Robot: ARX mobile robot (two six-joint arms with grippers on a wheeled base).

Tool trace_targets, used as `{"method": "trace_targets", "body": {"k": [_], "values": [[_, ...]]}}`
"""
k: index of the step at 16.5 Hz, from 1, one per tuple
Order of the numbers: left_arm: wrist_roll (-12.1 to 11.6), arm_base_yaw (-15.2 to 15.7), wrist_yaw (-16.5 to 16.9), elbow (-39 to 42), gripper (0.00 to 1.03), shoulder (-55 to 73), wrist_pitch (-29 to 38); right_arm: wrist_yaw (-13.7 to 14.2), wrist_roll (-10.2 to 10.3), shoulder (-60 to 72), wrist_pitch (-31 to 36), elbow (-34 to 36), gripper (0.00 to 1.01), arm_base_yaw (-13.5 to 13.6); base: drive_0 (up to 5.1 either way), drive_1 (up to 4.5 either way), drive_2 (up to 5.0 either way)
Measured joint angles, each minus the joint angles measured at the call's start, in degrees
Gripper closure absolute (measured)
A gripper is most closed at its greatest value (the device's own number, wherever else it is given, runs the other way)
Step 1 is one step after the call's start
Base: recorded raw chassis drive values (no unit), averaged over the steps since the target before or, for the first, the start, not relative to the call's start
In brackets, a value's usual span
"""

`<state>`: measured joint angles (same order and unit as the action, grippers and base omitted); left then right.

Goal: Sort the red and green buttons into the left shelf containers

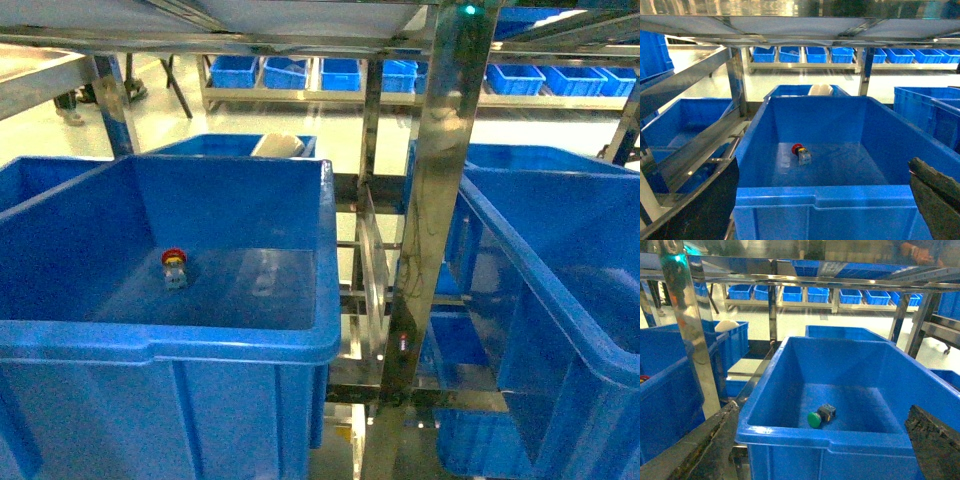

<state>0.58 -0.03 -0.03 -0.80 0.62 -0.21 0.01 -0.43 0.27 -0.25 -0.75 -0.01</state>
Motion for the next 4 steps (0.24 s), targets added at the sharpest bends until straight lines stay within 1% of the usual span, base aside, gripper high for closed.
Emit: {"method": "trace_targets", "body": {"k": [1,4], "values": [[0.02,0.00,-0.02,0.00,0.06,0.00,-0.02,0.00,0.00,0.00,0.00,0.00,0.03,0.00,0.0,0.00,0.0],[0.02,0.00,0.00,0.00,0.05,0.00,-0.02,0.00,0.00,0.00,0.00,0.00,0.03,0.00,0.0,0.00,0.0]]}}
